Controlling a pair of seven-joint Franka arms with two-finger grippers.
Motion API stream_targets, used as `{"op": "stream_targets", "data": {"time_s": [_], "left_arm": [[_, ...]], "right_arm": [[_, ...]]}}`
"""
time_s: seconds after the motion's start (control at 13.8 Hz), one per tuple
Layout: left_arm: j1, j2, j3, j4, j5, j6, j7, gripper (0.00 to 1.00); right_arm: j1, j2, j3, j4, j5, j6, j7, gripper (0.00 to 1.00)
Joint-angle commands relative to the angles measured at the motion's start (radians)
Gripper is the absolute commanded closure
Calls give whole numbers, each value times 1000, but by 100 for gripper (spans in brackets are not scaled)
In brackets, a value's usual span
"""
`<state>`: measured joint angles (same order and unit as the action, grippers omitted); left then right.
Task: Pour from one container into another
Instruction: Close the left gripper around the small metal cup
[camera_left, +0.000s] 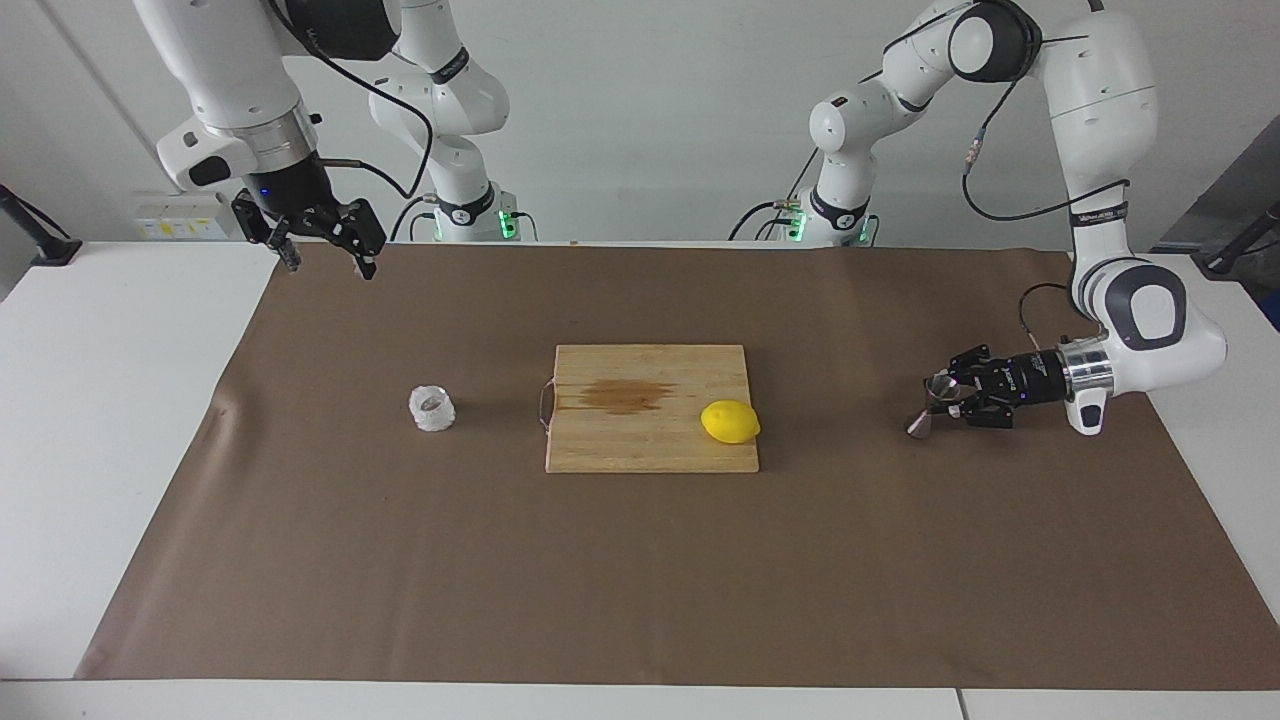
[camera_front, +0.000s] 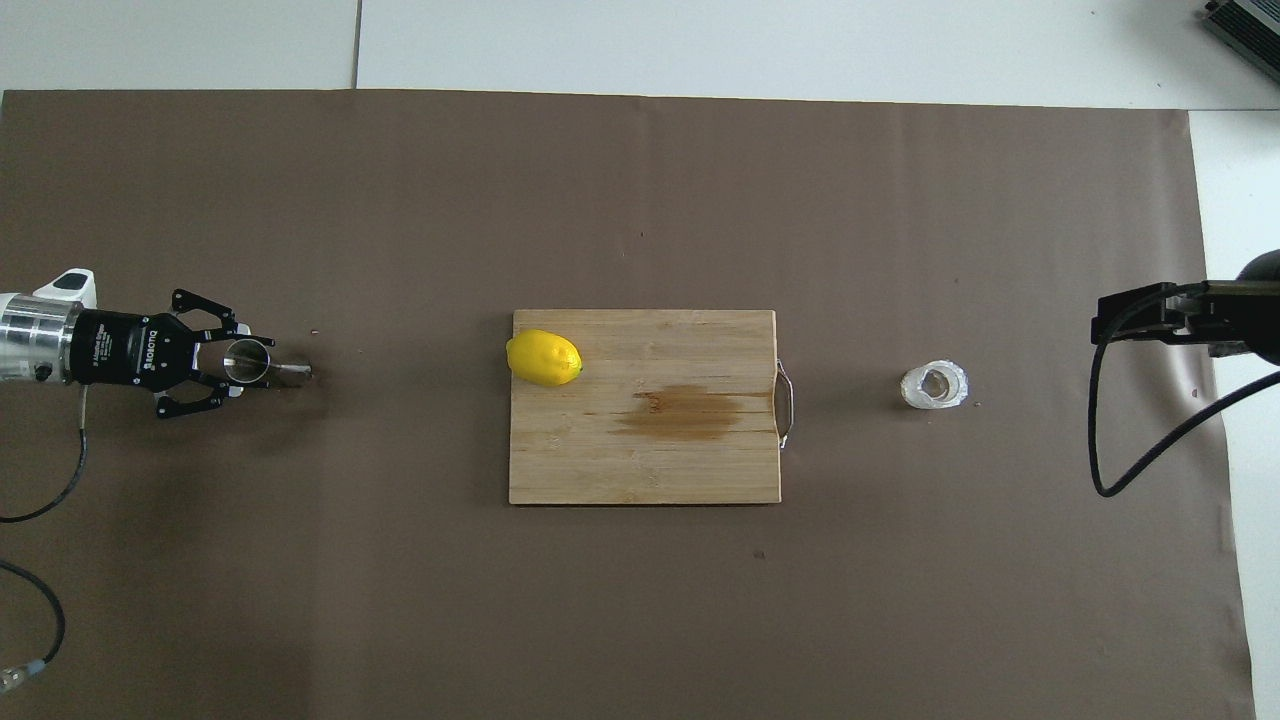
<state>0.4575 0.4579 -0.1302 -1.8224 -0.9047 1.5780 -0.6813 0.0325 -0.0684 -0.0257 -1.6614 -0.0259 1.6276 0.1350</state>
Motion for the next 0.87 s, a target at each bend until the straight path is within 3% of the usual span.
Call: {"op": "stream_targets", "data": {"time_s": [0.0,0.29,0.51,0.8], "left_arm": [[1,-30,-2,-29,-40,5,-14,100],[-10,-35,-11,-20,-91,-53,-119,100],[-13,-79,-60,-23,-153,-47,-217,100],[-121,-146,-66,-29,-235,-36,-328,100]], "right_arm": [[-6,1,3,0,12,-6,6,0],[-6,-1,3,-6,12,-5,6,0],[-6,-1,3,-6,12,-5,8,0],[-6,-1,3,-6,12,-5,8,0]]}}
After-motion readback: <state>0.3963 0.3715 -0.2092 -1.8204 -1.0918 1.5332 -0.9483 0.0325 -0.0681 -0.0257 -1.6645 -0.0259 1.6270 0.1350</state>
